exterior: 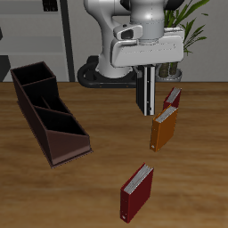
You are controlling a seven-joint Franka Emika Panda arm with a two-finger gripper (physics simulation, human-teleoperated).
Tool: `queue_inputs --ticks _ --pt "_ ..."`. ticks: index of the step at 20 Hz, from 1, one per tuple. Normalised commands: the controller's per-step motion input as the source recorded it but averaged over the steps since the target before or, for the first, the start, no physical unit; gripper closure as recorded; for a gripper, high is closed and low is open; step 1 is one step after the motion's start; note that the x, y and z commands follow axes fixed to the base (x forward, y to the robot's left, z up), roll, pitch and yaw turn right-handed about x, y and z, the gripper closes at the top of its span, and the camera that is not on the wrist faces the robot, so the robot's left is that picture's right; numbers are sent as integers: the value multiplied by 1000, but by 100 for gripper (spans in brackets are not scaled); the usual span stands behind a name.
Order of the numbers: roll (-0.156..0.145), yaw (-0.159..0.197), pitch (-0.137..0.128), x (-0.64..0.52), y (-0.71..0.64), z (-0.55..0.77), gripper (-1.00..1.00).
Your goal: Place the striped book into the right desk caddy's back compartment
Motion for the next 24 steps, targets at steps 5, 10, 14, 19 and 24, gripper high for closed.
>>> queue_inputs --ticks 5,10,14,19,24 --pt "-58 25 -41 -518 -380 307 100" --pt "-92 12 -7 -452 -458 100 100" --pt "-58 10 -14 -252 -289 -3 100" --pt "-66 20 20 -296 -301 -5 100" --pt "-35 29 -9 -222 -105 110 100"
